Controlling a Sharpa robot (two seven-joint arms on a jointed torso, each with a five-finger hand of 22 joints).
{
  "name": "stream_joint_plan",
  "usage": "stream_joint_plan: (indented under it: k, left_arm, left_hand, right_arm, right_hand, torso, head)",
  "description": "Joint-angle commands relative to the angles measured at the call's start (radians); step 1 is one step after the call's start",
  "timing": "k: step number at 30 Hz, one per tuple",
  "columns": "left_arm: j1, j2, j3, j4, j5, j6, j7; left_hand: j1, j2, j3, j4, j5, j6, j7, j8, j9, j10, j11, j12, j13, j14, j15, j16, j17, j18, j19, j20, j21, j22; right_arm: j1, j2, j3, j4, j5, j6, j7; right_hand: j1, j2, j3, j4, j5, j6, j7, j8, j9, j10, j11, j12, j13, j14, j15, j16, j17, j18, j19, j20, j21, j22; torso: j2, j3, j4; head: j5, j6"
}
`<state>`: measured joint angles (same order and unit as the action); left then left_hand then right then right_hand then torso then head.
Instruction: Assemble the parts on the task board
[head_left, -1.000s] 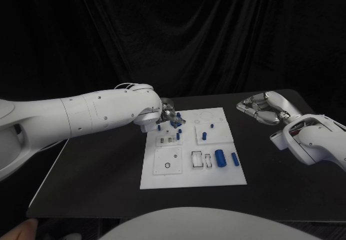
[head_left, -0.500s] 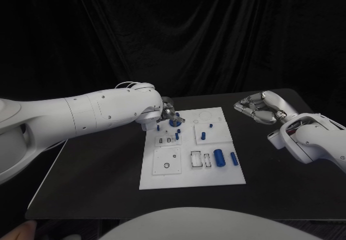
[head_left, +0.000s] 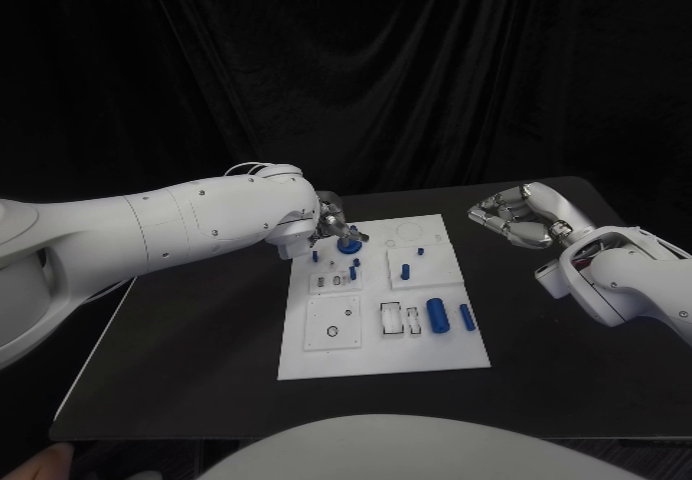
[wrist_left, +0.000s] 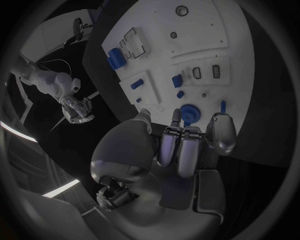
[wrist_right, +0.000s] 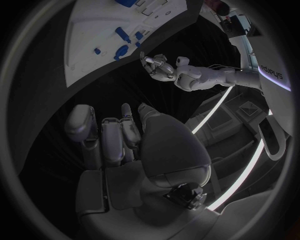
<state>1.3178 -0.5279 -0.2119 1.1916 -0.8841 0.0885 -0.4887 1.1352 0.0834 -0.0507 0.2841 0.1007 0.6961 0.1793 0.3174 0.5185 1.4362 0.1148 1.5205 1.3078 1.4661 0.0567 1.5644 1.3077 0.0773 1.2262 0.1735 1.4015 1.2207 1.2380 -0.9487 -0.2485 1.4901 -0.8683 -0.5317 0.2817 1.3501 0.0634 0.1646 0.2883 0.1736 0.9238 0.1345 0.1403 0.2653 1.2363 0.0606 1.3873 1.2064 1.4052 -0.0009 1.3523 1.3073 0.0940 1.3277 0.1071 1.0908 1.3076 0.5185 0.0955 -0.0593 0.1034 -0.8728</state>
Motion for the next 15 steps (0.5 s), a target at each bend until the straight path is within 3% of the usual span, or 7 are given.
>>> stream_joint_plan:
  k: [1, 2, 5, 6, 8, 10, 15]
  left_arm:
    - [-0.004, -0.004, 0.001, -0.006, -0.001, 0.011, 0.057]
    - [-0.004, -0.004, 0.001, -0.009, -0.001, 0.008, 0.063]
    - [-0.008, -0.006, 0.001, -0.018, -0.001, -0.017, 0.088]
    - [-0.01, -0.006, 0.001, -0.021, -0.001, -0.025, 0.095]
    - [-0.016, -0.005, 0.001, -0.026, -0.001, -0.033, 0.102]
    - [-0.022, -0.004, 0.001, -0.03, -0.001, -0.025, 0.096]
    - [-0.034, 0.004, 0.001, -0.041, -0.001, 0.005, 0.076]
  left_hand:
    - [0.006, 0.009, -0.008, 0.0, -0.005, -0.01, 0.004, -0.009, 0.01, -0.031, 0.004, -0.012, 0.188, 0.105, 0.011, 0.006, 0.263, 0.021, -0.031, 0.004, -0.017, -0.025]
    - [0.004, 0.013, -0.01, 0.002, -0.004, -0.012, 0.005, -0.011, 0.014, -0.046, 0.005, -0.017, 0.181, 0.105, 0.013, 0.006, 0.263, 0.022, -0.037, 0.005, -0.021, -0.029]
    - [0.007, 0.041, -0.005, 0.003, 0.052, 0.027, -0.013, 0.023, 0.055, 0.105, -0.006, 0.04, 0.249, 0.105, 0.001, 0.006, 0.263, -0.016, 0.119, 0.001, 0.062, 0.126]
    - [0.021, 0.049, 0.003, -0.002, 0.086, 0.052, -0.024, 0.044, 0.074, 0.135, -0.02, 0.05, 0.263, 0.105, -0.007, 0.006, 0.263, -0.041, 0.214, -0.008, 0.109, 0.22]
    - [0.042, 0.052, 0.012, 0.001, 0.129, 0.09, -0.048, 0.079, 0.12, 0.135, -0.049, 0.05, 0.263, 0.105, -0.033, 0.006, 0.263, -0.067, 0.308, -0.032, 0.154, 0.314]
    - [0.069, 0.05, 0.026, -0.01, 0.157, 0.105, -0.062, 0.091, 0.149, 0.135, -0.06, 0.05, 0.263, 0.105, -0.046, 0.006, 0.263, -0.071, 0.322, -0.045, 0.16, 0.328]
    - [0.081, 0.041, 0.034, -0.014, 0.149, 0.102, -0.068, 0.093, 0.18, 0.135, -0.067, 0.05, 0.263, 0.105, -0.055, 0.006, 0.263, -0.072, 0.326, -0.057, 0.161, 0.331]
  right_arm:
    - [-0.003, 0.001, 0.001, -0.002, 0.001, 0.012, -0.02]
    - [-0.004, 0.001, 0.001, -0.002, 0.001, 0.012, -0.021]
    - [-0.004, 0.002, 0.001, -0.004, 0.001, 0.015, -0.022]
    - [-0.004, 0.002, 0.001, -0.004, 0.001, 0.016, -0.023]
    - [-0.005, 0.002, 0.001, -0.004, 0.001, 0.018, -0.024]
    - [-0.005, 0.002, 0.001, -0.005, 0.001, 0.019, -0.026]
    - [-0.005, 0.004, 0.001, -0.006, 0.001, 0.023, -0.029]
  right_hand:
    - [0.01, -0.003, 0.005, 0.0, 0.006, 0.009, 0.0, 0.005, -0.002, 0.002, -0.001, 0.002, -0.001, 0.003, 0.0, -0.003, 0.012, 0.007, 0.002, 0.002, -0.006, 0.131]
    - [0.01, -0.003, 0.005, 0.0, 0.006, 0.009, 0.0, 0.005, -0.002, 0.002, -0.001, 0.002, -0.001, 0.003, 0.0, -0.003, 0.012, 0.007, 0.002, 0.002, -0.006, 0.131]
    - [0.01, -0.004, 0.005, 0.0, 0.007, 0.009, 0.0, 0.004, -0.002, 0.002, -0.001, 0.002, -0.001, 0.004, 0.0, -0.002, 0.013, 0.007, 0.002, 0.002, -0.006, 0.131]
    - [0.01, -0.004, 0.005, 0.0, 0.007, 0.009, 0.0, 0.004, -0.002, 0.002, -0.001, 0.002, -0.001, 0.004, 0.0, -0.002, 0.013, 0.007, 0.002, 0.002, -0.006, 0.131]
    - [0.012, -0.005, 0.007, -0.001, 0.013, 0.009, 0.0, 0.004, -0.003, 0.004, -0.001, 0.002, 0.0, 0.005, -0.001, -0.003, 0.013, 0.007, 0.003, 0.001, -0.006, 0.13]
    - [0.016, -0.006, 0.009, -0.002, 0.021, 0.009, -0.001, 0.003, -0.004, 0.006, -0.001, 0.002, 0.0, 0.005, -0.001, -0.003, 0.012, 0.007, 0.004, 0.001, -0.006, 0.13]
    - [0.021, -0.008, 0.014, -0.002, 0.033, 0.01, -0.001, 0.002, -0.005, 0.005, -0.002, 0.001, -0.002, 0.006, -0.002, -0.004, 0.011, 0.007, 0.004, 0.0, -0.007, 0.13]
  torso:
    - [0.0, 0.001, -0.0008]
    - [0.0, 0.001, -0.0008]
    - [0.001, 0.0009, -0.0001]
    - [0.001, 0.0009, 0.0003]
    - [0.0, 0.001, 0.0006]
    - [0.0, 0.0013, 0.0003]
    - [0.0, 0.0018, -0.0004]
  head:
    - [-0.002, 0.0]
    - [-0.002, 0.0]
    - [-0.004, 0.0]
    - [-0.004, 0.0]
    - [-0.004, 0.0]
    - [-0.003, 0.0]
    - [-0.003, 0.0]
